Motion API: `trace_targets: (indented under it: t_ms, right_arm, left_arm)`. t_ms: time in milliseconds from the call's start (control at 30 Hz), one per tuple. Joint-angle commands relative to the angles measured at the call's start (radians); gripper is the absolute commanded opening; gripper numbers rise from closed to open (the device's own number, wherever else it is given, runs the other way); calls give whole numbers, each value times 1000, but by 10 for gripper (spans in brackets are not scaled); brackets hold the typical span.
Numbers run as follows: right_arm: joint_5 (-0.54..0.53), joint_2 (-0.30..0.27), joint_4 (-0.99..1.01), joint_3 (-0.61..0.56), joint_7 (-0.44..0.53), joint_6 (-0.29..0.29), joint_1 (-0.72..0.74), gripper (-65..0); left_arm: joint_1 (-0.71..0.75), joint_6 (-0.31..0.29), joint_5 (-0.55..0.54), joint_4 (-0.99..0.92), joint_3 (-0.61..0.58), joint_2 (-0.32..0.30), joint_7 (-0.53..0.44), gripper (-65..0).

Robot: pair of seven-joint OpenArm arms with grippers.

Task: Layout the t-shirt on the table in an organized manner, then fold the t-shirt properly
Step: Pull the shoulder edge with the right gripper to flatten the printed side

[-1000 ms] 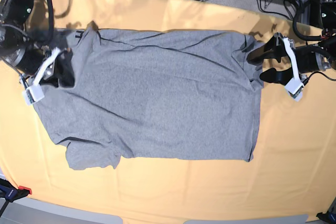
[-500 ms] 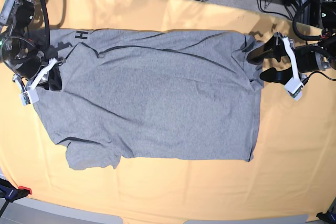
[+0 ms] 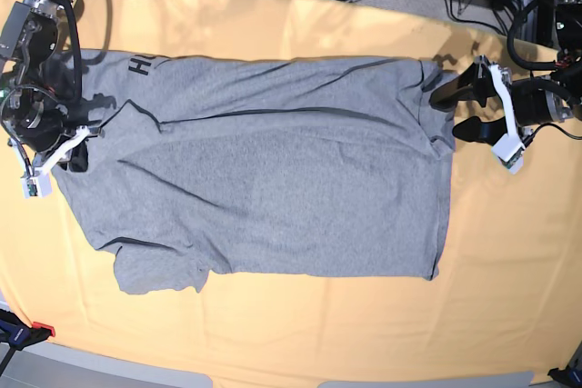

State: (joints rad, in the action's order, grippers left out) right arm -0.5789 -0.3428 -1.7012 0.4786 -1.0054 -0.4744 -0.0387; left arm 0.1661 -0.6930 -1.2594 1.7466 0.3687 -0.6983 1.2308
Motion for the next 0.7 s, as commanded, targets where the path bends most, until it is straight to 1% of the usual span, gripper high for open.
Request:
trace_targets:
  t_ms: [0,133,233,300,367,433,500,533,567,633,667]
  right_arm:
    - [10,-17,-14,5,25,11,16,-650]
    - [56,-17,-14,5,-2,51,14,-650]
    - [60,-17,-13,5,-27,76,14,-650]
    - [60,-11,-13,5,-27,62,14,-650]
    - [56,-1,-13,5,-27,27,14,-650]
    - [57,2,-13,5,-27,2,14,-650]
    - [57,1,-13,5,-27,-1,15,-650]
    - [57,1,-13,5,-27,-1,16,-615]
    - [57,0,-13,5,-25,-1,17,-541]
    - [57,-7,-13,6,-15,0,19,-368]
    - [61,-14,-13,6,-12,5,21,-303]
  left_arm:
    - [-12,-5,-20,12,12,-19,-19,-197]
    - [-12,-5,33,12,12,-19,-23,-197]
    - [-12,-2,60,12,12,-19,-27,-197]
    - [-12,2,69,12,12,-19,-27,-197]
    - [-12,2,102,12,12,-19,-33,-197]
    - [-12,2,154,12,13,-19,-48,-197]
    - [-12,2,218,12,13,-19,-71,-197]
    - [-12,6,249,12,13,-19,-82,-197]
    - [-12,14,271,12,13,-19,-91,-197]
    - [-12,19,285,12,13,-19,-98,-197]
    - [-14,13,288,12,13,-21,-98,-197]
